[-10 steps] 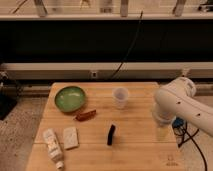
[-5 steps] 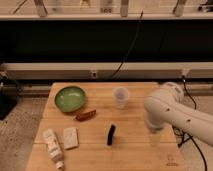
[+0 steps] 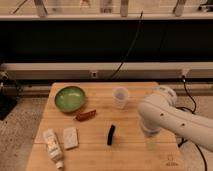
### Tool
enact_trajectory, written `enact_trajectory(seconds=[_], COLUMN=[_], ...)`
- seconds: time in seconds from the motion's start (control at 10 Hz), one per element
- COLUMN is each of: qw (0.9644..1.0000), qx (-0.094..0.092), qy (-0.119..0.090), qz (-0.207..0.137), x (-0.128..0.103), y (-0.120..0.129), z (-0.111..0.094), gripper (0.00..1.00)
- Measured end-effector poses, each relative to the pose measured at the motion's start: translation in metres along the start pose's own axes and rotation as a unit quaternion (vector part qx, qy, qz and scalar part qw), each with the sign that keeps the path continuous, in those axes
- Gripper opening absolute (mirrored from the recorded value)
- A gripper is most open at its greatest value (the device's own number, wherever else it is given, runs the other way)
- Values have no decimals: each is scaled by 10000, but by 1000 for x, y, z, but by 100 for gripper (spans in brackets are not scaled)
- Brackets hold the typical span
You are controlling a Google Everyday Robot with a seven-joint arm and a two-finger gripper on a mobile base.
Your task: Knock the eraser over
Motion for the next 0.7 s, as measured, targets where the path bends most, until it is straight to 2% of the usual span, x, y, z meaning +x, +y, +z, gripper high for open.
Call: enact_trajectory(seconds=[0.1,0.2,0.6,0.7], qw=[10000,10000,9998,9998], qx=[-2,-11,-35,-32], qy=[16,23,14,28], qz=[-26,-55,-186,-203], x=[-1,-2,-26,-25], y=[1,2,4,5], z=[1,2,6,7], gripper=[78,70,29,20])
